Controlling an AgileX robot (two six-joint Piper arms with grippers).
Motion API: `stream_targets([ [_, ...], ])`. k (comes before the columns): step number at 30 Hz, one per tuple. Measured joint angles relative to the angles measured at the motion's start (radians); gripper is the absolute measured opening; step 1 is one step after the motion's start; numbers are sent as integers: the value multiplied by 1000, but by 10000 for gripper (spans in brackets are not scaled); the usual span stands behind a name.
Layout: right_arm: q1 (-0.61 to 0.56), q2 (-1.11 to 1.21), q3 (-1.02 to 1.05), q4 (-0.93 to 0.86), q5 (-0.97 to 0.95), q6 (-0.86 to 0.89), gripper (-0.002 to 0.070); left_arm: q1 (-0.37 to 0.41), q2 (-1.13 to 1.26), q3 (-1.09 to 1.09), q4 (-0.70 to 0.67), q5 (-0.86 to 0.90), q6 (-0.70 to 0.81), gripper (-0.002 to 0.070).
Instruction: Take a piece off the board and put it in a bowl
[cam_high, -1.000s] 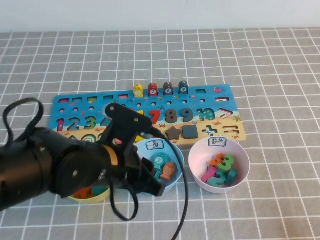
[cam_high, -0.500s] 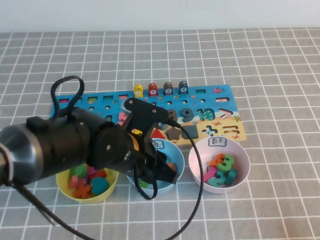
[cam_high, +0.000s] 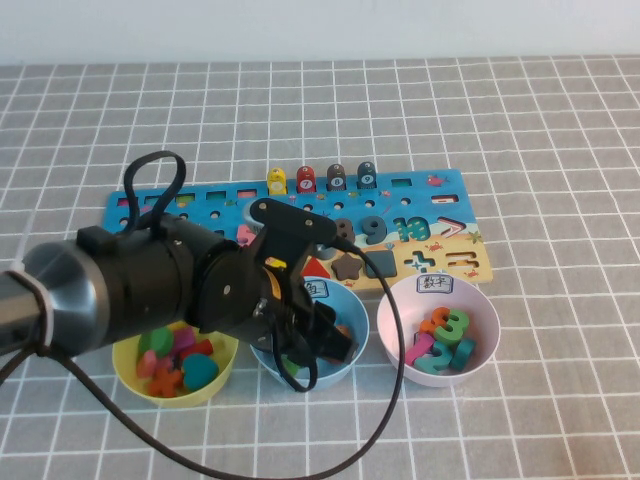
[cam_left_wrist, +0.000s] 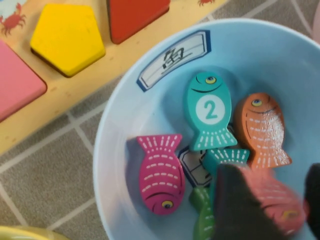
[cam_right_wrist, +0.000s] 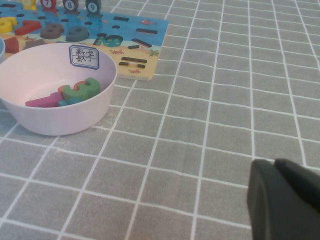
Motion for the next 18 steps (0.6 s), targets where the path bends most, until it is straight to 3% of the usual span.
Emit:
stream_targets([
  [4,0,0,0,0,0,0,-17,0,4,0,0,-2,0,403],
  [8,0,0,0,0,0,0,-17,0,2,0,8,-21,0,467],
  [14,0,0,0,0,0,0,-17,0,-90,57,41,-69,-11,478],
  [18,0,0,0,0,0,0,-17,0,-193,196,46,-128,-20,412],
])
